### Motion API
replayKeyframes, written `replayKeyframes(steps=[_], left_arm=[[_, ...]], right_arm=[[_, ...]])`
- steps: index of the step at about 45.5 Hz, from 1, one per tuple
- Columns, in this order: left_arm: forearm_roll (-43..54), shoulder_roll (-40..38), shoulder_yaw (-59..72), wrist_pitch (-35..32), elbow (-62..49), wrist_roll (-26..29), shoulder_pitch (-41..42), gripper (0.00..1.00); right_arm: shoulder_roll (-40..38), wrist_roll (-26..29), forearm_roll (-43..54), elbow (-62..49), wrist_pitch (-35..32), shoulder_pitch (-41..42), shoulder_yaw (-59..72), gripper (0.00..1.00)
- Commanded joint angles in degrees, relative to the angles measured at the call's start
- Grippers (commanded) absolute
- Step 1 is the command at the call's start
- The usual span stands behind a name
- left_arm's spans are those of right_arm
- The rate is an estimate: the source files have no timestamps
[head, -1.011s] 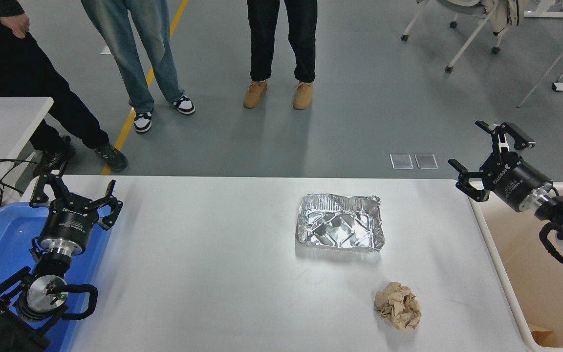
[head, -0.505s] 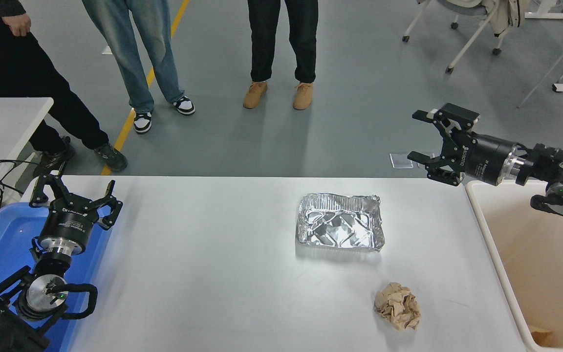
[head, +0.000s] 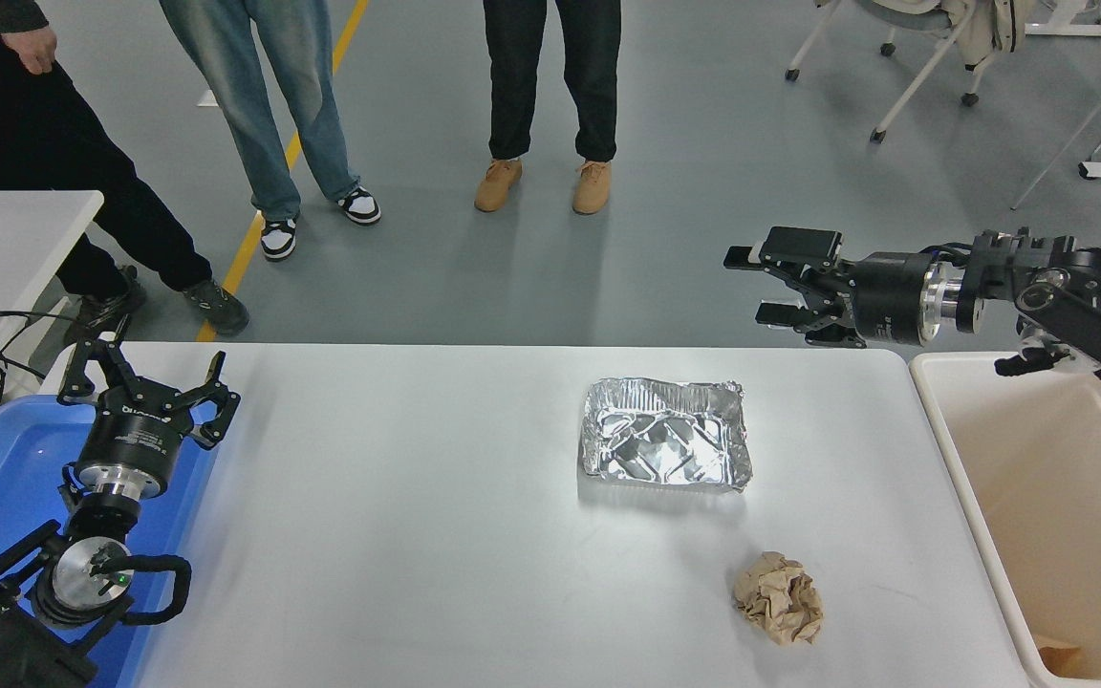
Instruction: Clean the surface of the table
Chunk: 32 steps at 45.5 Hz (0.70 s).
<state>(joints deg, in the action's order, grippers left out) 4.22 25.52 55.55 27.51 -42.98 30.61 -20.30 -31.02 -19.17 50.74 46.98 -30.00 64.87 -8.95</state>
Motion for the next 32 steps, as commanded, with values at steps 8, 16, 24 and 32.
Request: replayKeyframes(steps=[8,16,24,32], left_arm=[[-0.01,-0.03,0.00,0.00,0.00,-0.03,0.00,0.99],[-0.01,0.05,0.00,0.00,0.00,0.06,0.00,0.99],[-0.01,-0.03,0.00,0.00,0.00,-0.03,0.00,0.99],[-0.01,0.05,0.00,0.00,0.00,-0.03,0.00,0.99]], right_arm=[[2.80,1.07,3.40,0.04,5.47,2.72,10.00,1.00],[4.21,1.16,6.73,-0.31,9.86,2.54,15.09,1.00],[7.55,0.98,11.48,-0.40,23.12,2.89,21.60,1.00],[8.43,0.98,11.83,-0.31,25.52,4.29,27.40,1.00]])
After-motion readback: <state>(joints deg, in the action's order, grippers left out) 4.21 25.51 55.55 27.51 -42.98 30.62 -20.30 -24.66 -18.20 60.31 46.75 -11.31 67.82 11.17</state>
